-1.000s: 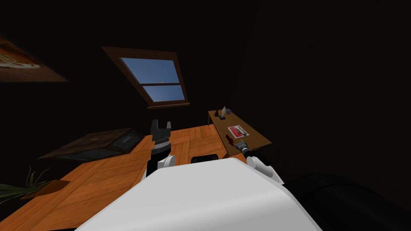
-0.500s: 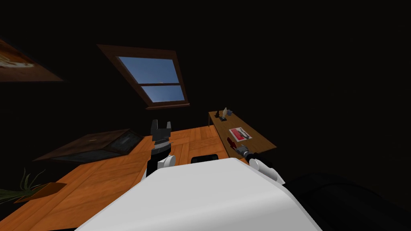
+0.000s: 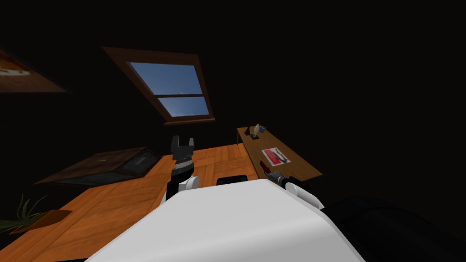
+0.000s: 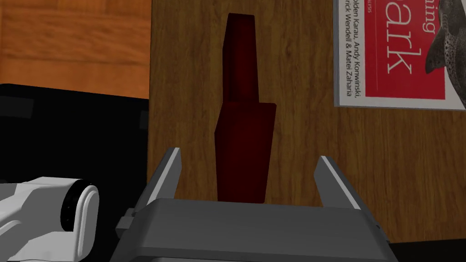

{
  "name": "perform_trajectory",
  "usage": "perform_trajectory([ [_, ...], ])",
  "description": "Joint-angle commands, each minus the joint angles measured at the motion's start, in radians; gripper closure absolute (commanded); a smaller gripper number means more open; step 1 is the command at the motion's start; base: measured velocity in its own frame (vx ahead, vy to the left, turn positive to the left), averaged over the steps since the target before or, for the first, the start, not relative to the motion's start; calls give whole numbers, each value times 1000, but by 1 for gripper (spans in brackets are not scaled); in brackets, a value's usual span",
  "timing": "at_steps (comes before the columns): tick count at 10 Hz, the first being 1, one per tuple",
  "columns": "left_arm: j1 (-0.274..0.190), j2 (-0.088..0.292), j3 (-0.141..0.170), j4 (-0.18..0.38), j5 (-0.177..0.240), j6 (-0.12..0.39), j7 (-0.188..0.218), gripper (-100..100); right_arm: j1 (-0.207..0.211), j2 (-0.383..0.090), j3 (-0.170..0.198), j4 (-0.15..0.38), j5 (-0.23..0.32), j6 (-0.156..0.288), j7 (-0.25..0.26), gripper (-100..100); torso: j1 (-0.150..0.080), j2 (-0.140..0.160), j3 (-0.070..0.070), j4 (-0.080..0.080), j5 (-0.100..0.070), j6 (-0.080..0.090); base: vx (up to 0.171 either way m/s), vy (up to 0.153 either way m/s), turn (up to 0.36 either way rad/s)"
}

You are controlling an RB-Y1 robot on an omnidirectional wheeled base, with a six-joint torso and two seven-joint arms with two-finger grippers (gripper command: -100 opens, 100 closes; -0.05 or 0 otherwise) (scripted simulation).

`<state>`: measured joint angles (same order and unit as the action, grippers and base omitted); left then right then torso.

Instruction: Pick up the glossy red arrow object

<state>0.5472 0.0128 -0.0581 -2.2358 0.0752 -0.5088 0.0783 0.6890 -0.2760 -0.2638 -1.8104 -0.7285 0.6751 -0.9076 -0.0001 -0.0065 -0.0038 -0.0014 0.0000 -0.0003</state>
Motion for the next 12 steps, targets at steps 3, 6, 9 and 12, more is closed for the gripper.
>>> perform_trajectory([
  [3,0,0,0,0,0,0,0,0,25,-30,-6,25,-52,99,-58,-100,0,-2,-1,0,0,0,128,-10,32],
  [6,0,0,0,0,0,0,0,0,39,-62,-11,37,-80,157,-94,-100,-1,0,0,0,0,0,104,-13,23],
  [9,0,0,0,0,0,0,0,0,42,-79,-15,39,-91,179,-109,-100,1,3,1,0,0,0,51,2,13],
  [12,0,0,0,0,0,0,0,0,14,-59,-3,92,-79,156,-87,-100,0,6,3,1,0,0,13,-10,-3],
])
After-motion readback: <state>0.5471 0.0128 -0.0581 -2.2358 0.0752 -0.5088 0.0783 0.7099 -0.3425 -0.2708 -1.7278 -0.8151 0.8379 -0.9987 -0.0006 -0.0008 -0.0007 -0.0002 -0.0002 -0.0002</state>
